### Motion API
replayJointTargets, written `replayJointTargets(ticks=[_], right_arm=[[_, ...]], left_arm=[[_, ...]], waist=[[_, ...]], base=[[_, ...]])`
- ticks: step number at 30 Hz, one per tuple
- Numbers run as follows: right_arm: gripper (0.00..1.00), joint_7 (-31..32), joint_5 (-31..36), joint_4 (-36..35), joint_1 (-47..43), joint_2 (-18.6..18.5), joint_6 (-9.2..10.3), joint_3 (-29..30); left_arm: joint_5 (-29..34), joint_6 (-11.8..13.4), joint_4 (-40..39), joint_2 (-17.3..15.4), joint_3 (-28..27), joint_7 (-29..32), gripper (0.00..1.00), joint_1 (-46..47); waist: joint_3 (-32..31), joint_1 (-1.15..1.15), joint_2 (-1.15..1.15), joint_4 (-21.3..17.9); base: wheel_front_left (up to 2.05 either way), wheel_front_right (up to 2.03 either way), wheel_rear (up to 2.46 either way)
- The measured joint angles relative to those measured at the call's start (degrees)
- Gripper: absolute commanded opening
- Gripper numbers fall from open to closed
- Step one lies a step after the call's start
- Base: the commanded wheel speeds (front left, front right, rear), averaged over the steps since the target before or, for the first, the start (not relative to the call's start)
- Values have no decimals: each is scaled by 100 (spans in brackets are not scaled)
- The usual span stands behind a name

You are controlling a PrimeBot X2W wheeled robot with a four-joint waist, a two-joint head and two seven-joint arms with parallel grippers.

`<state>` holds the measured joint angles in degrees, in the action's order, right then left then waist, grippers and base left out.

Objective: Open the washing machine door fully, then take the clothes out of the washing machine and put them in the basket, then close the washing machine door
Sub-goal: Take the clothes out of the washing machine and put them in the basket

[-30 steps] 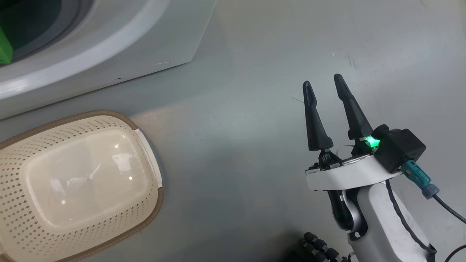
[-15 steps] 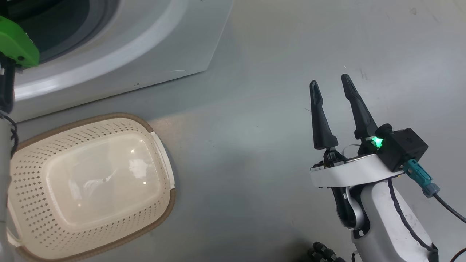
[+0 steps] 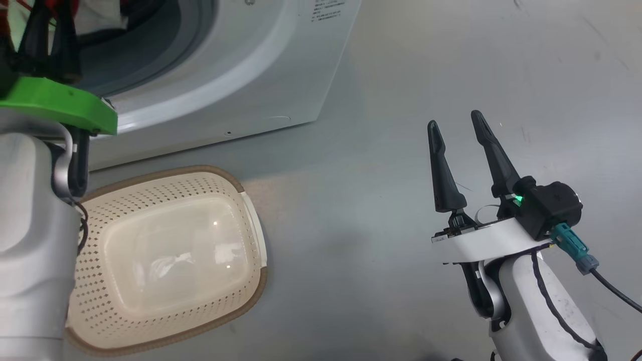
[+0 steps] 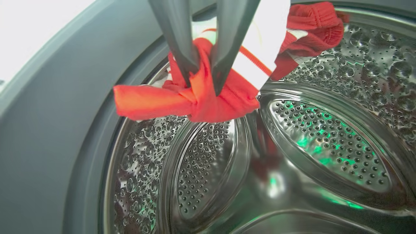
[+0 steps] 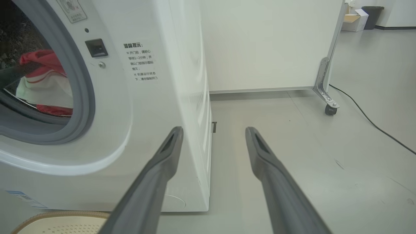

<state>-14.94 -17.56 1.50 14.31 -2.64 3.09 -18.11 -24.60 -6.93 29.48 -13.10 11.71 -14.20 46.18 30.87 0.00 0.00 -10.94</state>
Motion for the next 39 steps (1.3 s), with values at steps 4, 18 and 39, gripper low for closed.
replayJointTargets(ticks=[4, 18, 39], right_arm=[[100, 0, 60, 60, -118, -3, -9, 81], [100, 0, 209, 247, -407, -9, -197, 230], [100, 0, 216, 396, -1060, -5, -354, 343]], left_arm=[[0, 9, -247, 144, -5, -9, 0, -191], [290, 210, -1389, 378, -86, -24, 0, -1160], [464, 419, -2673, 723, -233, -25, 0, -2883]], waist=[[-145, 0, 0, 165], [-747, 0, 0, 683], [-1762, 0, 0, 1053]], base=[[0, 0, 0], [0, 0, 0], [0, 0, 0]])
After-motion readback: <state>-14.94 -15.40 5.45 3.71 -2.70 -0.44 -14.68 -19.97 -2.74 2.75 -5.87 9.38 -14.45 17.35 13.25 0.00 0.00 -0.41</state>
